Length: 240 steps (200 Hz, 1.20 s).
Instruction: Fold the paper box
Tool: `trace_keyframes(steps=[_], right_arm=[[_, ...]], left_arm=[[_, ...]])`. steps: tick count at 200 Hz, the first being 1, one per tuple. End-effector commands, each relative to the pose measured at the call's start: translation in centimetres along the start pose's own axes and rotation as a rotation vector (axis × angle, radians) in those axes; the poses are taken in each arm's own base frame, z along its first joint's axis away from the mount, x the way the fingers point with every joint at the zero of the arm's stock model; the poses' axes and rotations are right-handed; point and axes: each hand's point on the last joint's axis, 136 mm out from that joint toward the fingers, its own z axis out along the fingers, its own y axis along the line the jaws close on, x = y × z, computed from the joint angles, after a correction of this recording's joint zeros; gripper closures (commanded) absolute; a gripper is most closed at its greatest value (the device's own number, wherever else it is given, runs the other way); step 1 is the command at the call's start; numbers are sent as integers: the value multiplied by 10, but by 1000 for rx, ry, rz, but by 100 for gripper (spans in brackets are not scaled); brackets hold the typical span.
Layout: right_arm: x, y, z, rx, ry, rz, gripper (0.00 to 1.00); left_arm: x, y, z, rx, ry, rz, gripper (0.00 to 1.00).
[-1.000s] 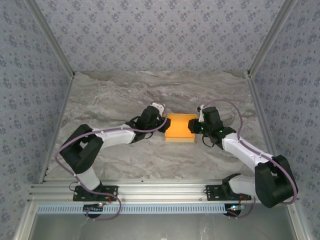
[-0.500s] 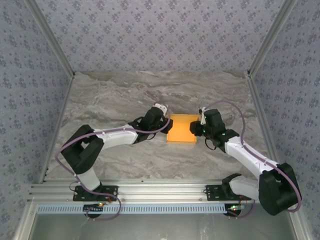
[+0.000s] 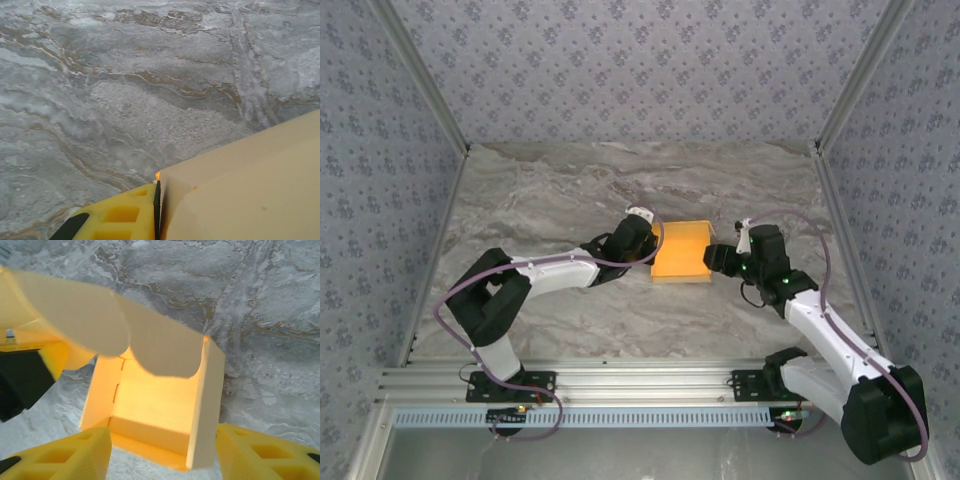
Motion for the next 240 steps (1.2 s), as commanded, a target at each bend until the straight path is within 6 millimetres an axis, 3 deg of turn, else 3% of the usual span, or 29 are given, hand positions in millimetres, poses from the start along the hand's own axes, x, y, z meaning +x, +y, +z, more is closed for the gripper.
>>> trace_keyframes(steps=[1, 37, 65, 109, 135, 169, 240], right_arm=[[3, 6, -2, -94, 28, 74, 41], [-28, 15, -8, -260, -18, 240, 40], [-48, 6, -10, -229, 6, 392, 33], [-69, -8, 13, -176, 58, 601, 29], [-61, -16, 40, -106, 204, 706, 27], [-44, 3, 70, -128, 341, 797, 30], [-27, 29, 85, -120, 427, 779, 44]], left_arm=[[-11, 6, -2, -59, -23, 57, 84], [-15, 15, -6, -98, -13, 113, 88], [-20, 22, -6, -101, -4, 141, 88], [-30, 17, -6, -31, -4, 180, 86], [-31, 17, -3, -9, -2, 191, 86], [-29, 13, 2, 23, 2, 188, 85], [-36, 4, 0, 78, -27, 84, 84]])
